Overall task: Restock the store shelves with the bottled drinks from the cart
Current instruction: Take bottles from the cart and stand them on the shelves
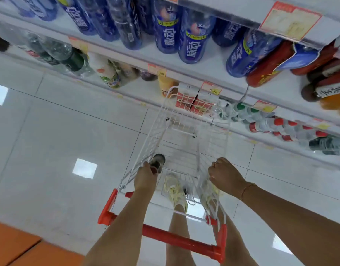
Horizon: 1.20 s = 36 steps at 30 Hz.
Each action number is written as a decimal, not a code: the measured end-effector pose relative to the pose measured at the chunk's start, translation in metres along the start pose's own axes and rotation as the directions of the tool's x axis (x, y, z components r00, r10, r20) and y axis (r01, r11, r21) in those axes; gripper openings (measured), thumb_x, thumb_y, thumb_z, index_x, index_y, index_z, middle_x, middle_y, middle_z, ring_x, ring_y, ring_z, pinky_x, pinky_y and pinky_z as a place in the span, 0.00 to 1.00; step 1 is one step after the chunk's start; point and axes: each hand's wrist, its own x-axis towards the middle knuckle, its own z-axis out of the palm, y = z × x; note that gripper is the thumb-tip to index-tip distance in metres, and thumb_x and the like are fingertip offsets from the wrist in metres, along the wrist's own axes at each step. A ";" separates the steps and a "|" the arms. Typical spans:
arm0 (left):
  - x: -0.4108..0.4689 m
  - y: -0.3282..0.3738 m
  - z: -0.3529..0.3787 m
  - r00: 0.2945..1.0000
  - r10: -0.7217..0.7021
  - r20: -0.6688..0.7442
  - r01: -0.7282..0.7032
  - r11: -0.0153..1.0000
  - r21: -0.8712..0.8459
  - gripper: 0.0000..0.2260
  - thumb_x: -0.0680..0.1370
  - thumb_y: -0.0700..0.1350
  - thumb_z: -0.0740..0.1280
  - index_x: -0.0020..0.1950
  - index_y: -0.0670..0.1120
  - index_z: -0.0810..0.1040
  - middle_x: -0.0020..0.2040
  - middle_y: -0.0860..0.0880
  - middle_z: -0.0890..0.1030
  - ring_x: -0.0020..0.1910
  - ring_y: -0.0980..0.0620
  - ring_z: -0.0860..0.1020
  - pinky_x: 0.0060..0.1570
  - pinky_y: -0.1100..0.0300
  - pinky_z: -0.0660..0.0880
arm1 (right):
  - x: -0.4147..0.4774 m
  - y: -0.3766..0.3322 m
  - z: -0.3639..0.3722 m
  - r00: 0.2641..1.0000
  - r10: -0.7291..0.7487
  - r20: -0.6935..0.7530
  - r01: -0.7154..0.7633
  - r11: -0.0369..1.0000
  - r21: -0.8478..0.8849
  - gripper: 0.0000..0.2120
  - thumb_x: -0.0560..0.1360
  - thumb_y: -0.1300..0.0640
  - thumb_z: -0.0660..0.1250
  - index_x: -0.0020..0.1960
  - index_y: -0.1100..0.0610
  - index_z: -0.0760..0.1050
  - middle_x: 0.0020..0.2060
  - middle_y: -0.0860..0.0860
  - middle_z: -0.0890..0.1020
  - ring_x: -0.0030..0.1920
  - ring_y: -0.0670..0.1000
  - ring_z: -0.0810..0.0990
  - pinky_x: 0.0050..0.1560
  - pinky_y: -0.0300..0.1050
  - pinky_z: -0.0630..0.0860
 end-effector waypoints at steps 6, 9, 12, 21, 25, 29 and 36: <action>0.012 0.011 -0.023 0.996 -0.044 0.081 0.036 0.994 0.099 0.22 0.75 0.49 0.66 0.65 0.38 0.67 0.59 0.40 0.77 0.57 0.42 0.77 0.53 0.54 0.75 | -0.001 -0.011 -0.027 0.971 0.234 0.039 -0.227 0.866 0.445 0.08 0.76 0.53 0.63 0.49 0.56 0.78 0.47 0.53 0.80 0.51 0.51 0.76 0.52 0.41 0.69; -0.001 0.024 -0.035 0.999 -0.030 0.044 0.027 0.997 0.067 0.25 0.74 0.53 0.68 0.64 0.39 0.67 0.59 0.41 0.78 0.57 0.43 0.78 0.46 0.57 0.74 | -0.012 -0.012 -0.041 0.955 0.296 0.020 -0.253 0.777 0.577 0.09 0.75 0.51 0.65 0.50 0.55 0.77 0.45 0.49 0.78 0.47 0.48 0.76 0.47 0.37 0.69; -0.028 0.041 -0.056 0.997 0.070 -0.021 -0.069 0.997 0.033 0.25 0.72 0.56 0.69 0.60 0.40 0.69 0.56 0.43 0.79 0.54 0.44 0.78 0.44 0.58 0.72 | -0.028 -0.017 -0.061 0.949 0.315 -0.003 -0.235 0.715 0.658 0.12 0.74 0.51 0.68 0.55 0.54 0.76 0.46 0.47 0.76 0.47 0.43 0.73 0.43 0.30 0.65; -0.154 0.102 -0.192 0.711 0.704 0.004 -0.693 0.699 0.175 0.17 0.70 0.46 0.69 0.57 0.50 0.72 0.50 0.49 0.77 0.44 0.50 0.77 0.43 0.62 0.75 | -0.083 -0.020 -0.155 0.981 0.164 -0.103 -0.030 0.655 0.755 0.40 0.73 0.48 0.69 0.75 0.40 0.46 0.74 0.40 0.48 0.73 0.42 0.52 0.71 0.38 0.55; -0.223 0.159 -0.261 0.507 0.858 0.084 -0.846 0.478 0.235 0.22 0.67 0.42 0.70 0.60 0.55 0.73 0.51 0.56 0.71 0.46 0.54 0.74 0.48 0.63 0.75 | -0.109 0.004 -0.204 0.987 0.092 -0.134 0.056 0.579 0.813 0.47 0.69 0.51 0.73 0.71 0.34 0.41 0.72 0.35 0.45 0.72 0.38 0.48 0.70 0.36 0.53; -0.287 0.200 -0.309 0.402 0.907 0.129 -0.882 0.346 0.319 0.24 0.65 0.47 0.66 0.58 0.64 0.67 0.50 0.59 0.71 0.46 0.58 0.74 0.49 0.65 0.75 | -0.133 0.021 -0.245 0.986 0.048 -0.162 0.134 0.362 0.922 0.39 0.69 0.63 0.73 0.68 0.35 0.58 0.68 0.41 0.68 0.67 0.44 0.69 0.62 0.34 0.70; -0.375 0.245 -0.365 0.248 0.954 0.170 -0.948 0.203 0.244 0.23 0.66 0.40 0.69 0.55 0.62 0.74 0.52 0.63 0.76 0.55 0.62 0.74 0.51 0.73 0.73 | -0.191 0.018 -0.306 0.950 0.007 -0.312 0.301 0.242 0.922 0.34 0.64 0.69 0.75 0.64 0.53 0.67 0.60 0.48 0.78 0.61 0.50 0.77 0.61 0.47 0.75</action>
